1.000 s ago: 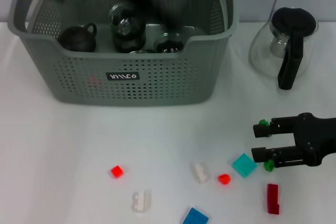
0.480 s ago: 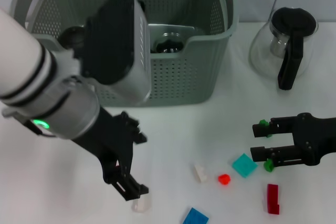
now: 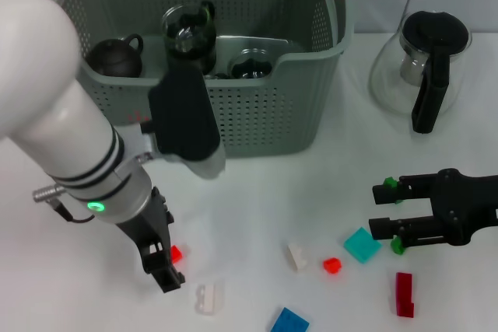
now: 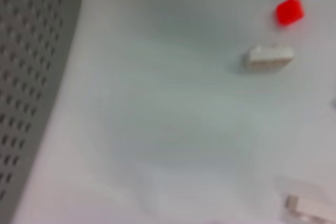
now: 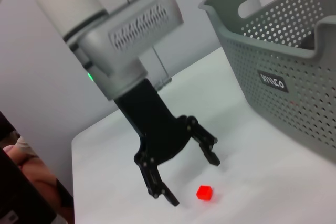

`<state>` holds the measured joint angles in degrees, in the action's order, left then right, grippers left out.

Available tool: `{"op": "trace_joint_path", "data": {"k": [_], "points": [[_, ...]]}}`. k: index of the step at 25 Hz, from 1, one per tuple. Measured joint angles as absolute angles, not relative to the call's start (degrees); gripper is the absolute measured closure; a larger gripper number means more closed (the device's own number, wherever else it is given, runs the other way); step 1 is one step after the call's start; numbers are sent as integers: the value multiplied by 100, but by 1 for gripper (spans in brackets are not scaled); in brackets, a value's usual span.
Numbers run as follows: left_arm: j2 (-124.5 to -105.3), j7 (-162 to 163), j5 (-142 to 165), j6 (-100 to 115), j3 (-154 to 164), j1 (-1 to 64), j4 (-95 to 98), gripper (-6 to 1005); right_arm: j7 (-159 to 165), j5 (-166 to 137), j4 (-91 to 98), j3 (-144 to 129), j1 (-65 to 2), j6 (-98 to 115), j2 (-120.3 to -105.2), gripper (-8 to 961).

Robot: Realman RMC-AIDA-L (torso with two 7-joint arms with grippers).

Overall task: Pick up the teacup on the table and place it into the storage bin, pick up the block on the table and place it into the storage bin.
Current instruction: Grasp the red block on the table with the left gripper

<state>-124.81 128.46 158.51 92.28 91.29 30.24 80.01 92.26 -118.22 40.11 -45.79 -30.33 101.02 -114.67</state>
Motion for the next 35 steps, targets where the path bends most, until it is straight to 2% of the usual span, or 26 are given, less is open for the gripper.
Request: {"op": "trace_joint_path", "data": {"k": [14,22,35], "points": [[-12480,12772,16021,8737,9471,3078,7586,53,9225,-11821,3997,-4573,-3007,10021,-11461,210],[-12480,12748,16067,8700,9560,3086,7497,392,9151,-11821,3946,-4561,-3007,9997,-11448,210],[-12481,12744,16020,8692,9620,3090,7488,500,9140,-11821,3937,-4568,-3009,9960,-11443,210]]}}
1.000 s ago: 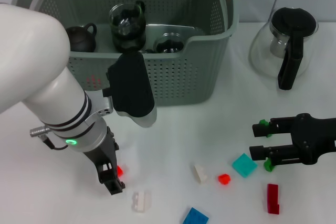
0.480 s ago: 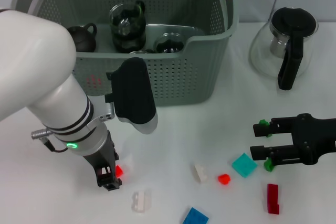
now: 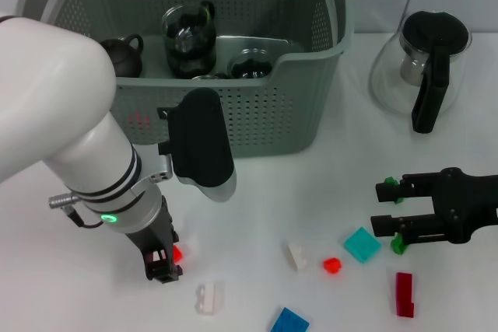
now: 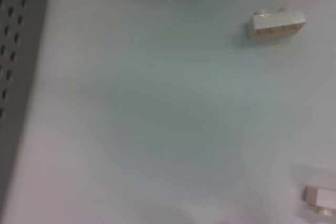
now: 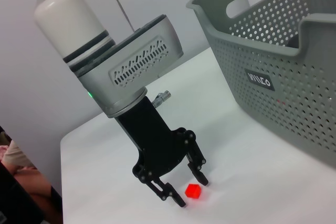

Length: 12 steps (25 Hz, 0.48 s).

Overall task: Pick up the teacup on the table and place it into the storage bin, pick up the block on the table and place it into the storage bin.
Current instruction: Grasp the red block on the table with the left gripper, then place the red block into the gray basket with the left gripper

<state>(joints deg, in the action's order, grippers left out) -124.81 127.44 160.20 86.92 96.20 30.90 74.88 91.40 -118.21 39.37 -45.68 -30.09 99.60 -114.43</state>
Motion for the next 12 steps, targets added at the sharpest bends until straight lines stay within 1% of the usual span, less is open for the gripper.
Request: {"op": "trace_joint_path", "data": {"k": [9,12], "points": [[-12480,12757,16006,8692,9633,3104,7480,544,9138,-11821,3937,-4566,-2990,9961,-11443,209],[-12480,12778,15924,8734,9577,3088,7634,675,9114,-11821,3937,-4556,-2975,9964,-11442,210]]}}
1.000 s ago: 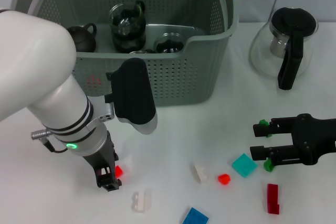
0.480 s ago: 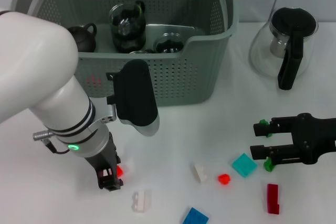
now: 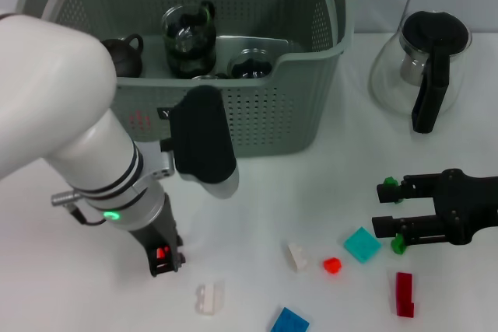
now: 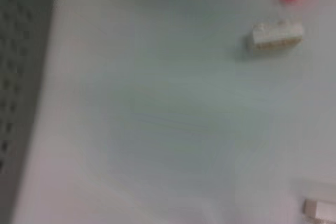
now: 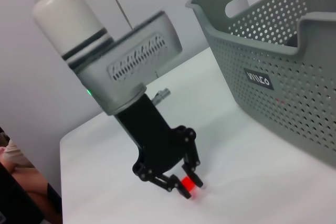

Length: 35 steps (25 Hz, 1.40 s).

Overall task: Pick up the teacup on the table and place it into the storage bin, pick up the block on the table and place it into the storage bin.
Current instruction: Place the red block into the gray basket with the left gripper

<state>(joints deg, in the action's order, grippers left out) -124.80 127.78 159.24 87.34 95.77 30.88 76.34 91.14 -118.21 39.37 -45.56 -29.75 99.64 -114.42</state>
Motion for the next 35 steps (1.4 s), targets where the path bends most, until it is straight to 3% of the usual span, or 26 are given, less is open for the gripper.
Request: {"op": "trace_joint_path", "data": {"k": [5,15,19,20,27,32,35], "points": [[-12480,12776,15513,9140,9280,3043,8213,818,9109,-11821,3937,-4553,-2971,9972,-11434,209],[-12448,13023,14199,10195,8019,3133,9713,819,9105,-11821,3939,-4552,-2970,10006,-11424,209],[-12410,13271,13134,10534,6407,3899,10162,818,9108,-11821,3955,-4556,-2976,10011,-11417,209],[-12368,13245,13097,10282,5944,4287,9991,818,9115,-11821,3962,-4564,-2987,10011,-11417,209],[-12051,13268,13785,8247,5793,5005,8171,818,9109,-11838,3967,-4594,-3040,10011,-11417,209],[-12043,13326,14168,7196,5772,5131,7325,819,9143,-11889,3976,-4598,-3063,10011,-11417,209],[-12077,13345,14207,7085,5756,5054,7525,730,9156,-11892,3987,-4591,-3067,10010,-11414,210]]}}
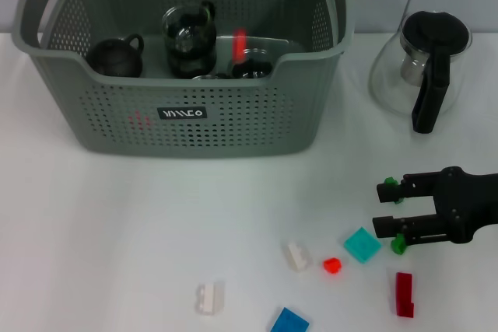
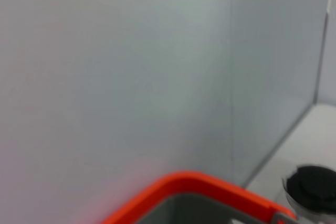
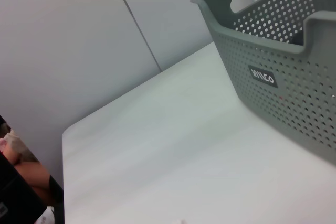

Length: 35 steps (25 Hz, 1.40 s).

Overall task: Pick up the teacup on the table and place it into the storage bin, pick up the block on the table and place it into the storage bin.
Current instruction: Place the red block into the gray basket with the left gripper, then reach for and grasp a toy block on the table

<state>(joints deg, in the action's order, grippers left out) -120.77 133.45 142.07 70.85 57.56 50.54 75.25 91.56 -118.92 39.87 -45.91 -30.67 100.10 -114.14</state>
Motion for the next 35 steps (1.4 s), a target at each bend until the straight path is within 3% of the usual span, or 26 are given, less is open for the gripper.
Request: {"op": "trace_joint_path", "data": {"k": [5,12,15,22,35], "points": [[-12158,13469,14060,7662,5745,4747,8591,455,9153,-11892,3994,-4580,-3087,10009,-11400,210],[-12424,12336,12645,10264,6380,3668,10523,318,9161,-11892,3972,-4531,-3095,9989,-11371,210],[-12429,12047,12536,10738,7232,3132,10822,259,9156,-11891,3951,-4479,-3081,9953,-11360,210],[-12451,11678,12783,10969,8384,2857,10235,43,9137,-11888,3946,-4403,-3086,9930,-11355,210],[-12481,11428,13978,9348,10648,3374,8679,55,9165,-11892,3937,-4375,-3101,9896,-11383,209]]}}
